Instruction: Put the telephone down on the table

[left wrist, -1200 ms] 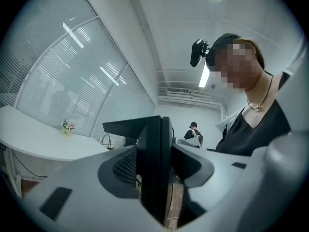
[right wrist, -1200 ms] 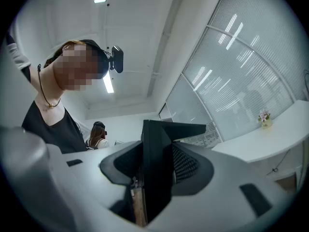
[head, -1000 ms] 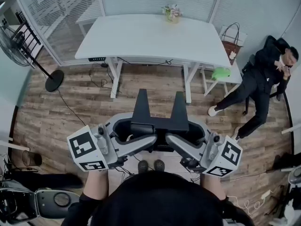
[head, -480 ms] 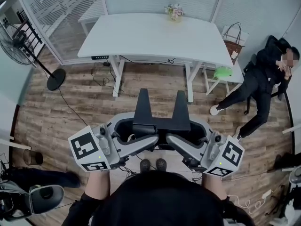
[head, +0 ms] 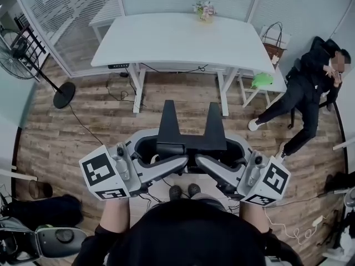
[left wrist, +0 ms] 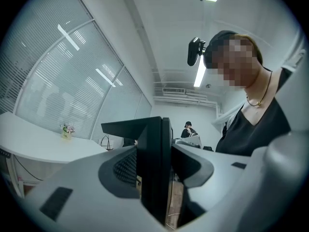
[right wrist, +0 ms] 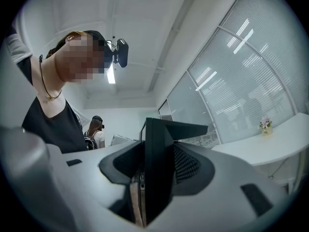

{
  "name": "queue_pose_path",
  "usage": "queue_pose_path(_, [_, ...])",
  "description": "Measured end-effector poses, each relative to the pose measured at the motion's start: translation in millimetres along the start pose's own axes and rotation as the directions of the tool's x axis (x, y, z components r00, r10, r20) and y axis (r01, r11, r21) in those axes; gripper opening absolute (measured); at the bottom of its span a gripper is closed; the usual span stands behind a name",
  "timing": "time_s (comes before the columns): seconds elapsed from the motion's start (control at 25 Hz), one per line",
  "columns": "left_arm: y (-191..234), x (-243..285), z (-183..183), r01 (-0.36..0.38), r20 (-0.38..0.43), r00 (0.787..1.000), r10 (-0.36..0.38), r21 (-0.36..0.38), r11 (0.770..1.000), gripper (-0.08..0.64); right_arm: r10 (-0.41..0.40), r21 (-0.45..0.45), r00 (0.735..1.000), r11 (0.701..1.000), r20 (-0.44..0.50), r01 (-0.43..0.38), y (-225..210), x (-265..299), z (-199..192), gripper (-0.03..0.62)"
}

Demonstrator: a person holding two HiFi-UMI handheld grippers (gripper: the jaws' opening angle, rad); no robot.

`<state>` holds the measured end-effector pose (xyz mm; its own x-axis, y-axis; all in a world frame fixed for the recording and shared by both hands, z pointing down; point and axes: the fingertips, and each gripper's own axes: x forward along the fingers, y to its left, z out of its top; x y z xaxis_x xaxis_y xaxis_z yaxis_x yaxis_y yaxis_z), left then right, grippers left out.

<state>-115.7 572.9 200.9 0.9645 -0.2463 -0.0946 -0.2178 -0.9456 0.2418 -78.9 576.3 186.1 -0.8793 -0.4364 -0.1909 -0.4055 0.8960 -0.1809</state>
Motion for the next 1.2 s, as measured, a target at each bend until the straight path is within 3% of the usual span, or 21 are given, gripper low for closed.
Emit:
queue_pose_path(0.4, [10.0, -0.6, -1.3, 0.045, -0.018, 0.999, -0.045, -0.028, 0.999, 0.210, -0.063, 0.036, 0.998, 0.997, 0.021, 0.062, -6.5, 4.1, -5.2, 0.198])
queue_pose_path(0.92, [17.2, 5.2, -10.8, 0.037, 0.001, 0.999, -0.037, -0.013, 0.999, 0.210, -0.049, 0.008, 0.998, 0.999, 0.026, 0.049, -16.2, 0.2, -12.1, 0.198])
queue_pose_path(1.2, [53.3, 29.0, -7.1, 0.028, 0.009, 1.000, -0.028, -0.012, 1.000, 0.210, -0.035, 0.002, 0.999, 0.999, 0.018, 0.035, -59.5, 5.1, -8.1, 0.198])
